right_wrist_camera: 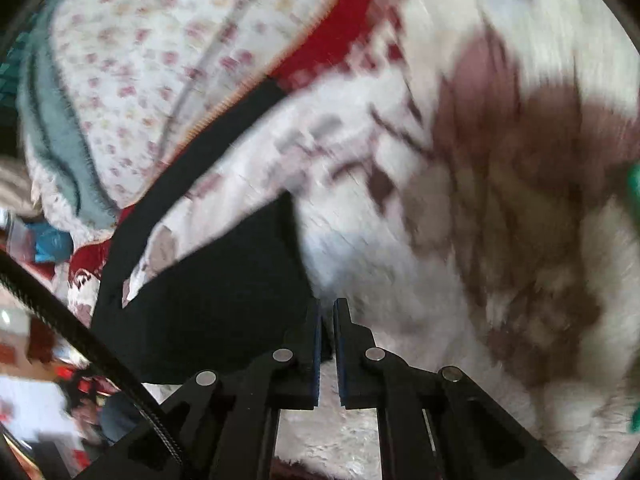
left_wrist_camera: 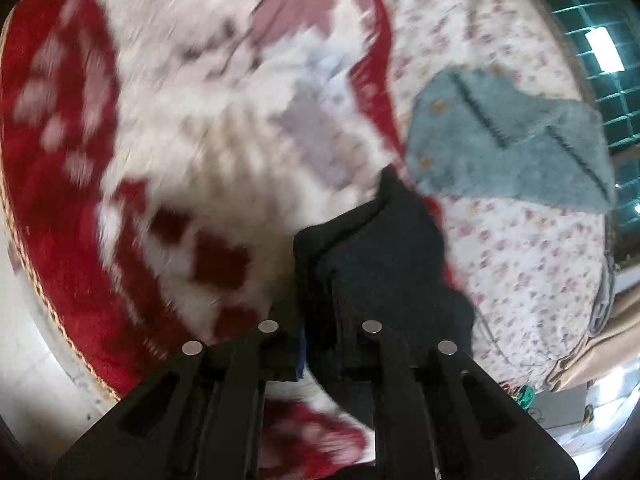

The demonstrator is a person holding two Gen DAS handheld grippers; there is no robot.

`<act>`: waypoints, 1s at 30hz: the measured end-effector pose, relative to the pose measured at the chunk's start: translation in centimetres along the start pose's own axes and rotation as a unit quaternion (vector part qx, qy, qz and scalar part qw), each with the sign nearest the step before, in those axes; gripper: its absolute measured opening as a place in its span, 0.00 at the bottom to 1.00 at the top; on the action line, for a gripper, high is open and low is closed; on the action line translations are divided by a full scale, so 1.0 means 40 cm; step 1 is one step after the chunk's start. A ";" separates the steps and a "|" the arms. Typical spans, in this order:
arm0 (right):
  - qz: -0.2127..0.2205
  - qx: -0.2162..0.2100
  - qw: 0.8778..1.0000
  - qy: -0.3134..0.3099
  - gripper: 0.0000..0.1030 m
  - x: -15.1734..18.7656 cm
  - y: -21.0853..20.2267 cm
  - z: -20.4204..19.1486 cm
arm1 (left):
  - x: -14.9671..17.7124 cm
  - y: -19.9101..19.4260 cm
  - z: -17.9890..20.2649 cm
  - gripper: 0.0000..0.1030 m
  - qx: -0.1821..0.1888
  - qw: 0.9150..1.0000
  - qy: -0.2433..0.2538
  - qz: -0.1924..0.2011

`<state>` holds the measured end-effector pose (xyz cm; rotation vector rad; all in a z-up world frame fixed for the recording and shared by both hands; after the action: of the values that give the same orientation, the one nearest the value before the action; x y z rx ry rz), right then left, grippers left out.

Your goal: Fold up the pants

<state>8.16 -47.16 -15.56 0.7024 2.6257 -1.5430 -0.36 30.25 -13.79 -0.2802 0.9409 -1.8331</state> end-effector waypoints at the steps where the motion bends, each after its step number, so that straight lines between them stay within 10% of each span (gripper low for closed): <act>1: 0.010 0.009 1.000 0.007 0.05 -0.003 -0.010 0.009 | -0.003 -0.001 -0.017 0.14 0.006 1.000 -0.019 0.002; 6: 0.077 0.082 0.994 -0.004 0.09 -0.056 -0.088 -0.005 | -0.037 -0.081 -0.029 0.18 -0.044 0.995 -0.046 0.076; 13: 0.146 -0.142 0.974 0.096 0.51 -0.251 -0.049 -0.127 | -0.051 -0.249 0.144 0.53 0.029 0.978 -0.006 0.208; 19: 0.074 -0.186 0.968 0.154 0.50 -0.356 0.173 -0.158 | 0.142 -0.128 0.367 0.57 0.152 0.982 0.052 0.094; 24: 0.102 -0.176 0.966 0.162 0.48 -0.385 0.236 -0.149 | 0.278 -0.008 0.417 0.57 0.116 0.985 0.126 0.031; 27: 0.114 -0.150 0.974 0.124 0.15 -0.401 0.254 -0.171 | 0.281 -0.012 0.437 0.57 0.117 0.981 0.151 0.045; 30: 0.126 -0.101 0.982 0.095 0.09 -0.382 0.244 -0.181 | 0.278 -0.007 0.420 0.57 0.120 0.983 0.136 0.039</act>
<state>27.16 -42.76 -16.33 1.1603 2.6404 -1.1765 3.95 12.74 -4.77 0.1582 0.8874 -1.9196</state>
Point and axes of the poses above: each gripper's, at about its wrist camera, not at the fingertips, and y roughly the way its jaws point, z to its right, x to its underside, the point moved 5 cm from there along y, roughly the way its jaws point, and after that the axes turned 1 degree about z, right-handed, at the moved point
